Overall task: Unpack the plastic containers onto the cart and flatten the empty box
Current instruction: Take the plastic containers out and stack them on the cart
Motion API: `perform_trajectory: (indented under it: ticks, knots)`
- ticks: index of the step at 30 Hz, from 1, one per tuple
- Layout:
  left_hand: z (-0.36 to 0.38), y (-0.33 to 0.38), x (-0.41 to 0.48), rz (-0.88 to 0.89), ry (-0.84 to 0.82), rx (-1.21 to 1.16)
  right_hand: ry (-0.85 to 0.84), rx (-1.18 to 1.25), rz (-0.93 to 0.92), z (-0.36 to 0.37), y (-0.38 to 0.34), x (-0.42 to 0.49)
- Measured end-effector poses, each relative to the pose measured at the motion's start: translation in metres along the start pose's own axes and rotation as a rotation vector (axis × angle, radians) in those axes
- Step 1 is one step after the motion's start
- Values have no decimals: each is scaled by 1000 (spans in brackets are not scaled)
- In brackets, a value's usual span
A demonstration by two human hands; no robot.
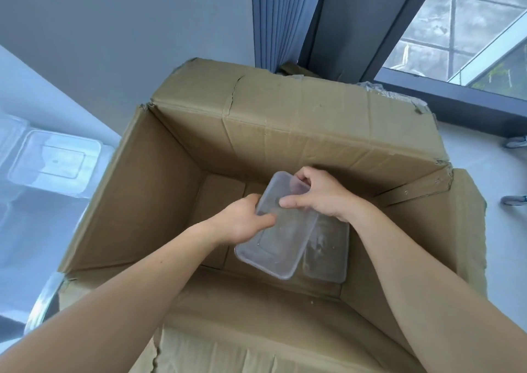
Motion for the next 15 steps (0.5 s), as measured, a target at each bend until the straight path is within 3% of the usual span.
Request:
perform_trajectory:
  ticks: [3,5,7,9,12,15]
  knots:
    - [-13,-9,-7,3,56,-5,50,259,30,8,6,11]
    - [-23,-15,-9,-29,110,-5,158,257,132,12,36,27]
    - [-31,-21,-9,-63,159,-15,211,-125,216,12,73,39]
    - [-36,-24,-8,-64,190,-24,111,-451,298,18,114,41]
    - [-37,-22,-6,-43,210,-30,-35,-731,361,25,164,37]
    - [-36,-18,-5,-19,220,-6,-78,-877,376,29,182,33]
Point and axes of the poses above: each hand's wrist, its own x-axis towards the middle knuckle, its own z-axis out of the palm, y = z × x, the point moved 6 cm from there along x, towards the middle knuckle, and after that the axes turned 8 degrees about y, right-handed, at the moved point
